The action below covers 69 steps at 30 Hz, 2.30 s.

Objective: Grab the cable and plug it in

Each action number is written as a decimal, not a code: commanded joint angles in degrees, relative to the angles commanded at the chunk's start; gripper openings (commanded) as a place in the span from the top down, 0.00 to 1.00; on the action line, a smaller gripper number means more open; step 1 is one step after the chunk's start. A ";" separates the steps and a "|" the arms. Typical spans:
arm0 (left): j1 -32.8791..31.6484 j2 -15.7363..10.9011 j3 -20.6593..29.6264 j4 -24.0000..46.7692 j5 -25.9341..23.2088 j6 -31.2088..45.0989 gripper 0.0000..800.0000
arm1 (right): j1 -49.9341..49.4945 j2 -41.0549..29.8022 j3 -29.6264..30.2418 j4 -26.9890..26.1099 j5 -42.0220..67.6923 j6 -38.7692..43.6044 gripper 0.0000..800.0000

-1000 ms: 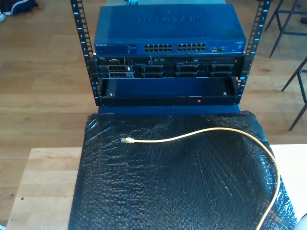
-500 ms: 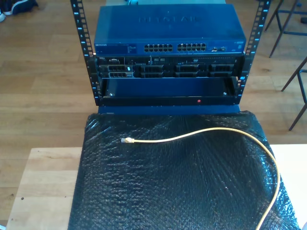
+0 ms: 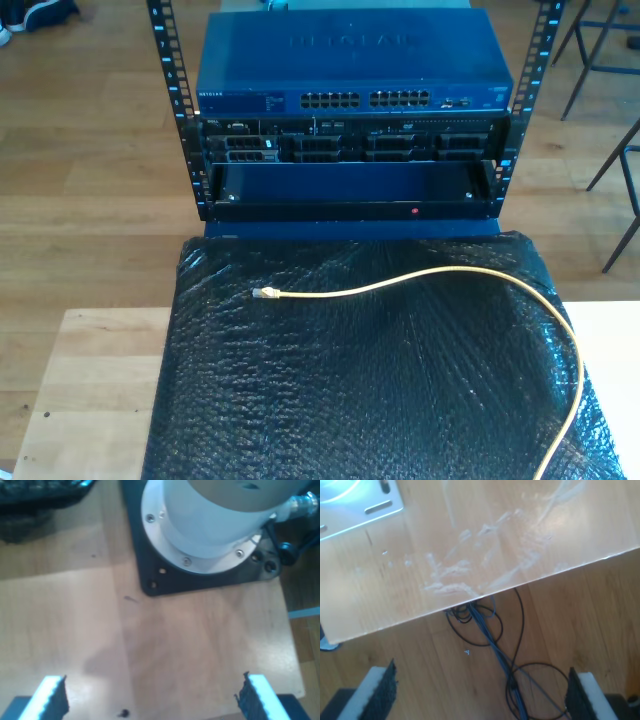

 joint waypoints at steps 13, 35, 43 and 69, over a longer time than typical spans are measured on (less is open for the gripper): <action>-11.69 0.70 -2.29 -1.32 1.58 -10.02 0.00 | 7.91 4.48 -6.51 0.09 2.64 8.88 0.01; -18.73 4.13 -6.51 -5.63 1.67 -16.44 0.00 | 27.87 4.57 -9.49 7.47 4.31 25.41 0.00; -24.09 4.13 -6.86 -5.80 1.58 -21.45 0.00 | 34.02 4.57 -10.11 15.65 4.31 27.78 0.00; -35.96 7.65 -10.81 -12.66 0.88 -33.58 0.00 | 54.59 14.33 -17.76 21.45 -4.66 36.57 0.00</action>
